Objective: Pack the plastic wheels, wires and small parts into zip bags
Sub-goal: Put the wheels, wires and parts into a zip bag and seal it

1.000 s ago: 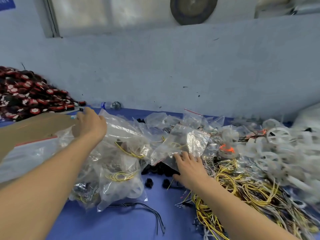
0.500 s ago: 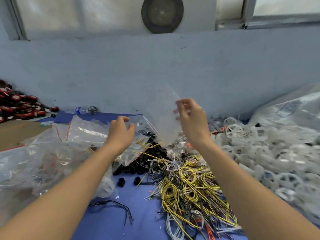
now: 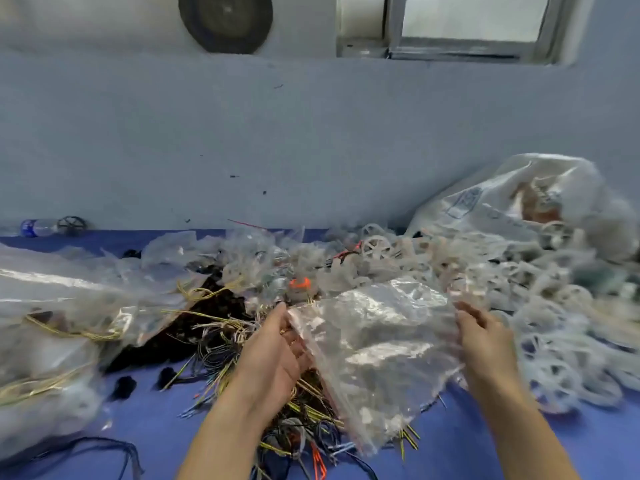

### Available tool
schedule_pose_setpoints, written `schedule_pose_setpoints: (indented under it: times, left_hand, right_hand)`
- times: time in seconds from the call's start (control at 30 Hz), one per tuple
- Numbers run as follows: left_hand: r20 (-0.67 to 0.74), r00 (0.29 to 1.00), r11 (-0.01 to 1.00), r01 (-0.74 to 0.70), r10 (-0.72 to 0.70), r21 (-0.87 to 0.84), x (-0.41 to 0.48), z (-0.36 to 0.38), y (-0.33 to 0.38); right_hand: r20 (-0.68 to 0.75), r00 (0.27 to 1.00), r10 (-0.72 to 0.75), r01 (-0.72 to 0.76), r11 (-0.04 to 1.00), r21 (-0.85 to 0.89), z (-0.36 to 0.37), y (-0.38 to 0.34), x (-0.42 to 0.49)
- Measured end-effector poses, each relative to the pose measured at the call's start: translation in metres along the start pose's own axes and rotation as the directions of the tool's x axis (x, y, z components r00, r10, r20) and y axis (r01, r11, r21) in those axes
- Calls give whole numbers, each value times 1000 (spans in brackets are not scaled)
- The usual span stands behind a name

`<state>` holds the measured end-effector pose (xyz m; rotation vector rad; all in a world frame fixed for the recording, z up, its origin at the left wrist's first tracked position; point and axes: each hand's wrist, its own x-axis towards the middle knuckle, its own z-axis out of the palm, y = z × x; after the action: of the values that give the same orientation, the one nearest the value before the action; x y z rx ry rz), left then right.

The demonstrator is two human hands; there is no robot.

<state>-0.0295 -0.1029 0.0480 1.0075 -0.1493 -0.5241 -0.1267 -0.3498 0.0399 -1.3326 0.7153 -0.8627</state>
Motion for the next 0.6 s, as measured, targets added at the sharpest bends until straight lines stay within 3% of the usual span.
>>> schedule_pose_setpoints:
  times: [0.07,0.13,0.33,0.4,0.5,0.53,0.6]
  left_hand:
    - [3,998,995,69,-69,-76,4,4,-13]
    - [44,991,988,133,-129,-85,5,9,-22]
    - [133,973,953,151,-190,262,10,37,-41]
    - [115,971,932,165,-211,323,10,41,-47]
    - [79,972,914,177,-220,366,10,39,-54]
    - [72,973,915,181,-221,362,10,39,-55]
    - [60,977,930,175,-204,322,10,38,-56]
  right_hand:
    - [-86,995,41,-35,997,70,-13,7,9]
    - [-194,981,-12,20,999,36,-23,6,19]
    - [-384,922,-53,11,994,-110,-23,11,23]
    - [-419,886,-201,90,959,-269,-15,7,14]
    - [-314,775,-548,321,770,-552,-4,-2,-6]
    - [-224,767,-601,406,726,-555,-1,-3,-11]
    - [31,827,-562,513,731,-449,5,-6,-25]
